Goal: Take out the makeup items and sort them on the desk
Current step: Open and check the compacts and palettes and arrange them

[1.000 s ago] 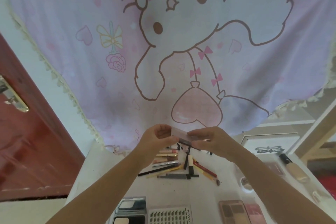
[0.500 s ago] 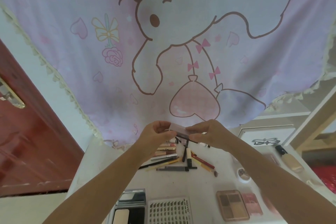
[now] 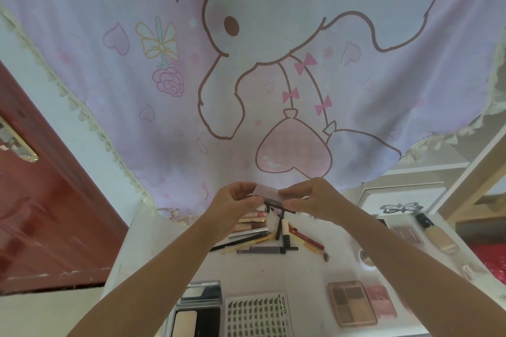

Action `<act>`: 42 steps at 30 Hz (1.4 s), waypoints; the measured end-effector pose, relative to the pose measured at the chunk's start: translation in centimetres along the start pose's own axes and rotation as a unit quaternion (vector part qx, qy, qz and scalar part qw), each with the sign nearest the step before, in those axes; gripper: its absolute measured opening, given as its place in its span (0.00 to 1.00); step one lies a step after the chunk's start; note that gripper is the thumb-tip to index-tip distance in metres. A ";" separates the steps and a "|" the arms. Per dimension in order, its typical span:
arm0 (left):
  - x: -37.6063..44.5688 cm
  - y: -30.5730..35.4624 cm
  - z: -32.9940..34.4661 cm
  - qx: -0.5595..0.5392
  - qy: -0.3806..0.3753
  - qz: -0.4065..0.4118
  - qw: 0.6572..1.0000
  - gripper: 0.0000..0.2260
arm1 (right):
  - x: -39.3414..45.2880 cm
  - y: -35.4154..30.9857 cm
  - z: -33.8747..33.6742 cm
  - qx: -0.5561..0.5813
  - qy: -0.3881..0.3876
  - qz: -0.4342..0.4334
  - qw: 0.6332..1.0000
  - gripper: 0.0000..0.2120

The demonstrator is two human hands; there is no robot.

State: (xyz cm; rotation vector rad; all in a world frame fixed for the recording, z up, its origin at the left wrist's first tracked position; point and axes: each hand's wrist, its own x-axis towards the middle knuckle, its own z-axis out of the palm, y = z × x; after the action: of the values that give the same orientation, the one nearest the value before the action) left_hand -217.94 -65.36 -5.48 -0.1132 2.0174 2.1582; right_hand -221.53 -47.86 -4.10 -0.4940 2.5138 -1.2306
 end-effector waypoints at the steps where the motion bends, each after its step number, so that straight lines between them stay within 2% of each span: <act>1: 0.0 -0.2 -0.1 -0.001 -0.008 0.003 1.000 0.13 | 0.0 0.2 0.0 0.022 0.007 0.008 1.000 0.13; 3: 0.0 -0.4 -0.3 0.000 -0.020 0.010 1.000 0.16 | 0.0 0.6 -0.3 0.086 0.020 0.031 0.996 0.09; 6: 0.0 -0.4 -0.4 -0.006 -0.028 0.013 1.000 0.16 | 0.1 1.1 -0.3 0.101 -0.001 0.028 0.995 0.11; 8: -0.1 -0.7 -0.5 -0.016 -0.038 -0.004 0.999 0.16 | 0.3 1.4 -0.3 0.159 -0.005 0.060 0.985 0.08; 11: -0.1 -1.8 -0.9 -0.014 -0.066 -0.030 0.997 0.18 | 0.6 2.0 -0.4 0.212 0.001 0.105 0.972 0.11; 13: -0.1 -3.0 -1.1 0.030 -0.070 -0.038 0.996 0.19 | 0.5 2.9 0.0 0.205 0.001 0.136 0.969 0.16; 17: -0.9 -7.3 -0.4 0.120 -0.077 -0.066 0.988 0.24 | -0.4 6.3 2.6 0.178 0.022 0.208 0.962 0.19; 20: -2.0 -11.3 0.6 0.137 -0.086 -0.113 0.980 0.24 | -2.0 9.0 4.8 0.132 0.049 0.238 0.961 0.24; 25: -2.9 -16.4 2.6 0.191 -0.100 -0.160 0.963 0.23 | -3.0 13.1 6.5 0.063 0.034 0.276 0.959 0.23; 30: -4.0 -18.9 5.2 0.308 -0.111 -0.181 0.927 0.21 | -3.5 16.1 7.7 0.003 -0.019 0.258 0.966 0.19; 33: -3.9 -19.8 6.8 0.382 -0.091 -0.189 0.900 0.21 | -3.0 17.5 7.7 0.003 -0.037 0.239 0.970 0.15; 39: -3.1 -20.6 10.4 0.423 -0.029 -0.233 0.875 0.20 | -1.2 19.1 6.3 0.008 -0.082 0.171 0.982 0.12; 42: -2.9 -21.0 11.8 0.450 -0.004 -0.259 0.854 0.17 | -0.9 19.7 6.2 0.001 -0.094 0.138 0.986 0.14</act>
State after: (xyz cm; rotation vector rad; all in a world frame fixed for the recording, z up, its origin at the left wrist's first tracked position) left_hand -210.40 -52.58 -24.64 -0.4390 2.3978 0.7774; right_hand -221.62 -40.46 -23.45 -0.2381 2.3272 -1.0302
